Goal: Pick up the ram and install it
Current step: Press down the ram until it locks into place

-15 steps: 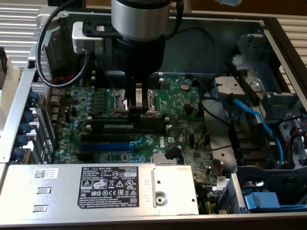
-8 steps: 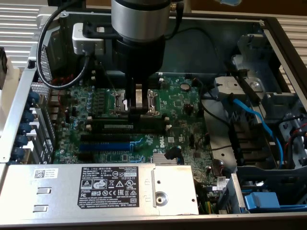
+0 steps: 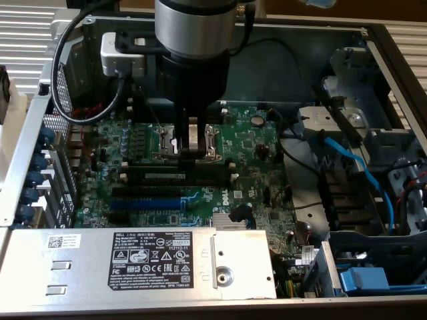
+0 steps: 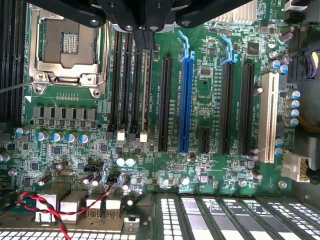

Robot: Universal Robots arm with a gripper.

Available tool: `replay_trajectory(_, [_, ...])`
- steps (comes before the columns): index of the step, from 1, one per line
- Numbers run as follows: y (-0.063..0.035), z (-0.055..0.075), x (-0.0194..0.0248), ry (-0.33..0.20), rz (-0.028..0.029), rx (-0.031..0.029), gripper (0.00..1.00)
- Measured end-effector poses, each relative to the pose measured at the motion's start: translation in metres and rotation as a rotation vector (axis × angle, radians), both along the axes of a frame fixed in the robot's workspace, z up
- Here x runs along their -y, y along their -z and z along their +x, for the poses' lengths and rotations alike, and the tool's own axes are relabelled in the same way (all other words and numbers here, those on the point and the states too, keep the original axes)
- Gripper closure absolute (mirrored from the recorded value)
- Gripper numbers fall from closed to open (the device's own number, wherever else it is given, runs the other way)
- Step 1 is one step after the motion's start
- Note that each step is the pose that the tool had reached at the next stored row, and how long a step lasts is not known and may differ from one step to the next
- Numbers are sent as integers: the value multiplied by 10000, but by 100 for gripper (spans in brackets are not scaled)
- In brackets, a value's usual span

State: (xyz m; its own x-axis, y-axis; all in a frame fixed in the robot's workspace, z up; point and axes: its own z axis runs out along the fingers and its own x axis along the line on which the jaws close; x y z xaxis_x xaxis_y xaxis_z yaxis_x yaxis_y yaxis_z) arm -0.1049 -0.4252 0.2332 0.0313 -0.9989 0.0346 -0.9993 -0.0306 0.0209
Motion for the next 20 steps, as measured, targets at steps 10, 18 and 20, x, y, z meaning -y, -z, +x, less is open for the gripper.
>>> replay_trajectory(10, [23,0,0,-3,-4,-2,90])
replay_trajectory(18, [36,0,0,-3,-3,-1,90])
replay_trajectory(20, [43,0,0,-4,-2,0,90])
